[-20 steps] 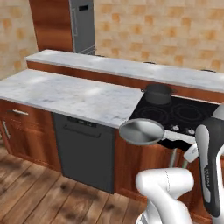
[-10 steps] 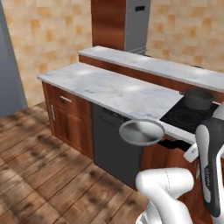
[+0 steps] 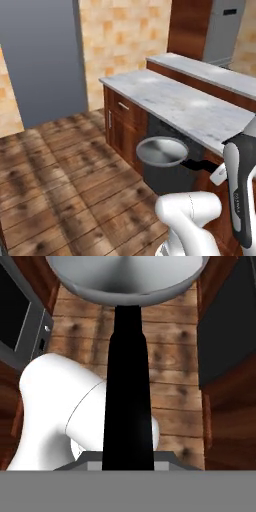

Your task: Move the pot and pan from the stove into the sink.

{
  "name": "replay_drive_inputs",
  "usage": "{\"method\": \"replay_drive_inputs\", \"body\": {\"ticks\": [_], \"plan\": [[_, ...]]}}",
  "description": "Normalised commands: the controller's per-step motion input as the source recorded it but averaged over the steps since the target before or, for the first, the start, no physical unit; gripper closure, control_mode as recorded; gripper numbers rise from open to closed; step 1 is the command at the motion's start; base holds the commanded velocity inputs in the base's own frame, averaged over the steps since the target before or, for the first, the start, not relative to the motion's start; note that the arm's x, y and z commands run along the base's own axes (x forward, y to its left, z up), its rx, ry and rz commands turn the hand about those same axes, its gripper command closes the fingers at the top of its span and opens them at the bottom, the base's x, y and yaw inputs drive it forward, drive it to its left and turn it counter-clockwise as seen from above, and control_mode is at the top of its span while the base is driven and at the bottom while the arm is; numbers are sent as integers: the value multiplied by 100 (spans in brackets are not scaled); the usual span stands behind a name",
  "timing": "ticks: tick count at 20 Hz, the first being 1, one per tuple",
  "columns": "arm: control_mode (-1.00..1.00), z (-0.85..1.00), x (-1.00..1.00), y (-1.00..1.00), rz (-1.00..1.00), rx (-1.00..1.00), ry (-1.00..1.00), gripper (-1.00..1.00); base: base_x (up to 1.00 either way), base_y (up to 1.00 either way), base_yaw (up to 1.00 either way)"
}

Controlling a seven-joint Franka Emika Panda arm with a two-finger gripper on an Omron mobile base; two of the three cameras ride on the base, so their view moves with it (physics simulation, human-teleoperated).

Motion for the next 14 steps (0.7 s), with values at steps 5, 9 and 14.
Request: {"method": "replay_drive_inputs", "body": {"ticks": [5,9,14], "plan": [[100,0,0,0,0,0,0,100,-3,0,50],[100,0,0,0,0,0,0,100,-2,0,50],[100,0,0,0,0,0,0,100,-2,0,50]]}}
